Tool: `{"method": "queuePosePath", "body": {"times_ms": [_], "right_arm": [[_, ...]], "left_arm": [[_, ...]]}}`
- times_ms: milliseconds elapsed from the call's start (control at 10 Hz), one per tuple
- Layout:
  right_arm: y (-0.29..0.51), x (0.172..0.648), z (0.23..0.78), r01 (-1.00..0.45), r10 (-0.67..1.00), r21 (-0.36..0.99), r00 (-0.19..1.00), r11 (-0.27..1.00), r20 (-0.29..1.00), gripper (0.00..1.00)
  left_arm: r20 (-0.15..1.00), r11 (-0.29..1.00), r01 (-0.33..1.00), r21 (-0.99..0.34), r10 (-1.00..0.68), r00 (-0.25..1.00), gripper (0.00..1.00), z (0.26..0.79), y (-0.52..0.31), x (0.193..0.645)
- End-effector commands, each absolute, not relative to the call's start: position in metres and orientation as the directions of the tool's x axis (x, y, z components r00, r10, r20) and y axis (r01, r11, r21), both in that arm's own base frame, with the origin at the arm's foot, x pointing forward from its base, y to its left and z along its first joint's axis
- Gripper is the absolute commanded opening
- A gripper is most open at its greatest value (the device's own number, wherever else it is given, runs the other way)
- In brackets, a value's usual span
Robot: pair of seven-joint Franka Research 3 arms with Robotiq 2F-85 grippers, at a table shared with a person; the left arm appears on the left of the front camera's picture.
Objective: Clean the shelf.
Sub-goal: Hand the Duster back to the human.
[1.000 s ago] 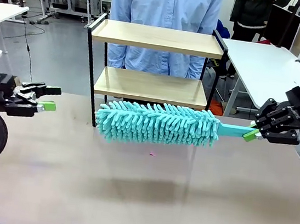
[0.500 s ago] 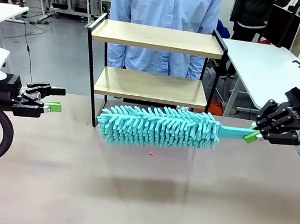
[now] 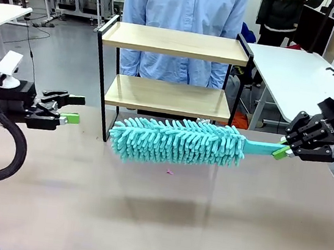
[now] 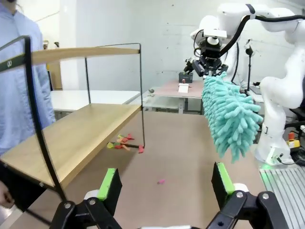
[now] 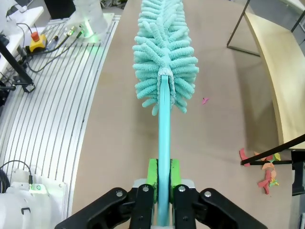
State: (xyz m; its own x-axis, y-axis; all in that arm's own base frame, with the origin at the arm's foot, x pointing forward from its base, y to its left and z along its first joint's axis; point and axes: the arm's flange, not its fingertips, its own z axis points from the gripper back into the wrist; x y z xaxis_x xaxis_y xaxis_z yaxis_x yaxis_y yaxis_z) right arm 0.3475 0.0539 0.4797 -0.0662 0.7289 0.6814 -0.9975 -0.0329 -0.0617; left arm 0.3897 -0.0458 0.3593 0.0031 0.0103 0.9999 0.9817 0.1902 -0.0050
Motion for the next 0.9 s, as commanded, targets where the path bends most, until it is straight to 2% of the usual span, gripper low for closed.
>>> {"method": "queuePosePath", "body": {"times_ms": [0,300,800], "right_arm": [[0.055,0.347,0.479,-0.995,0.699,-0.085,-0.095,-0.048,0.709,0.13],[0.055,0.347,0.479,-0.995,0.699,-0.085,-0.095,-0.048,0.709,0.13],[0.055,0.347,0.479,-0.995,0.699,-0.085,-0.095,-0.048,0.709,0.13]], "left_arm": [[0.999,0.147,0.989,-0.03,0.04,0.024,1.0,0.365,-0.077,0.339],[0.999,0.014,0.999,-0.045,0.017,0.045,1.0,0.368,-0.113,0.315],[0.998,-0.082,0.995,-0.049,0.034,0.052,1.0,0.361,-0.139,0.279]]}}
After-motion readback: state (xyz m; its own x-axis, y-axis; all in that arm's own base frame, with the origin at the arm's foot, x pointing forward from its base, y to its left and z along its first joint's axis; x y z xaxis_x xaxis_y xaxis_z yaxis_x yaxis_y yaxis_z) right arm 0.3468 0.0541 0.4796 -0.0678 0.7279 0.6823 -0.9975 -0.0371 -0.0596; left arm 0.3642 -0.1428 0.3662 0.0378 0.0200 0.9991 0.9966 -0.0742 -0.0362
